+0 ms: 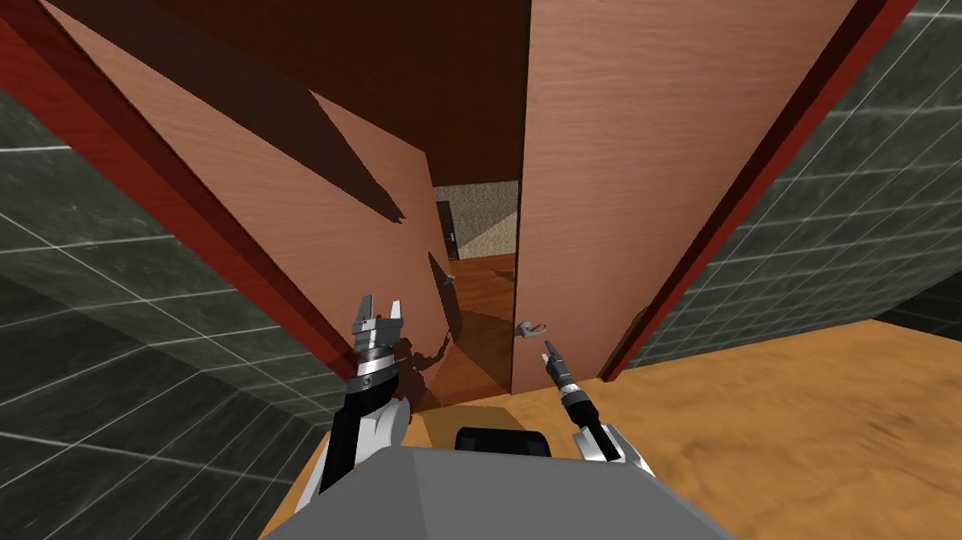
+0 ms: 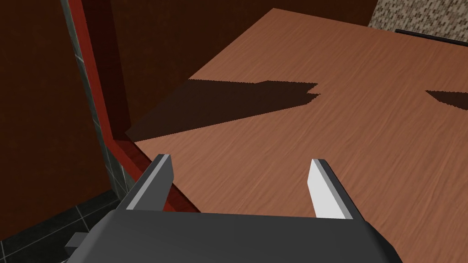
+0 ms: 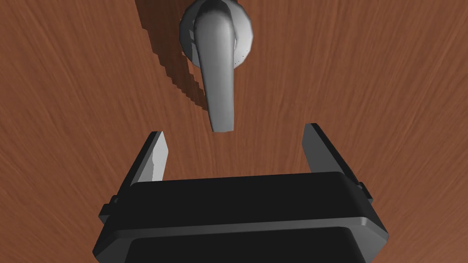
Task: Push the door open
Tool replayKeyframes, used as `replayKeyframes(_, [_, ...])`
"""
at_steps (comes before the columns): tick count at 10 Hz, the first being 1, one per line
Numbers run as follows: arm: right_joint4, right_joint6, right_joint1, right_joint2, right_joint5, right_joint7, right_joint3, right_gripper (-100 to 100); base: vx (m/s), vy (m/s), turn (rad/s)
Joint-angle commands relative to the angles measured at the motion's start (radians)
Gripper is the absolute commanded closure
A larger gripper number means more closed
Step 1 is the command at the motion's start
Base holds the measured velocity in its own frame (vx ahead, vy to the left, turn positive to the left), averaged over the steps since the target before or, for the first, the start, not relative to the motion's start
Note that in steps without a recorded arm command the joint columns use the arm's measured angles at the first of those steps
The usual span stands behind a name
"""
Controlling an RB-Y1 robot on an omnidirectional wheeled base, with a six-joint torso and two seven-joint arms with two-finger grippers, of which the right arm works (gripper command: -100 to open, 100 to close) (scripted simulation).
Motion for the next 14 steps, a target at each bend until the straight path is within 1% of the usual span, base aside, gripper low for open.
replayKeyframes(1, [0.008, -0.003, -0.004, 0.006, -0.003, 0.007, -0.004, -100, 0.217, 0.011, 0.038])
replayKeyframes(4, [0.021, -0.006, -0.01, 0.016, -0.007, 0.019, -0.01, -100, 0.21, 0.038, 0.028])
replayKeyframes(5, [0.018, -0.005, -0.009, 0.014, -0.006, 0.016, -0.009, -100, 0.099, 0.013, 0.007])
replayKeyframes(6, [0.018, -0.005, -0.009, 0.014, -0.006, 0.016, -0.009, 100, -0.014, 0.0, -0.005])
replayKeyframes(11, [0.018, -0.005, -0.009, 0.014, -0.006, 0.016, -0.009, 100, -0.01, -0.002, 0.006])
replayKeyframes(12, [0.02, -0.001, -0.018, 0.017, -0.011, 0.027, -0.02, 100, 0.094, 0.037, -0.05])
replayKeyframes(14, [0.023, 0.001, -0.022, 0.021, -0.016, 0.038, -0.03, 100, 0.168, 0.031, -0.039])
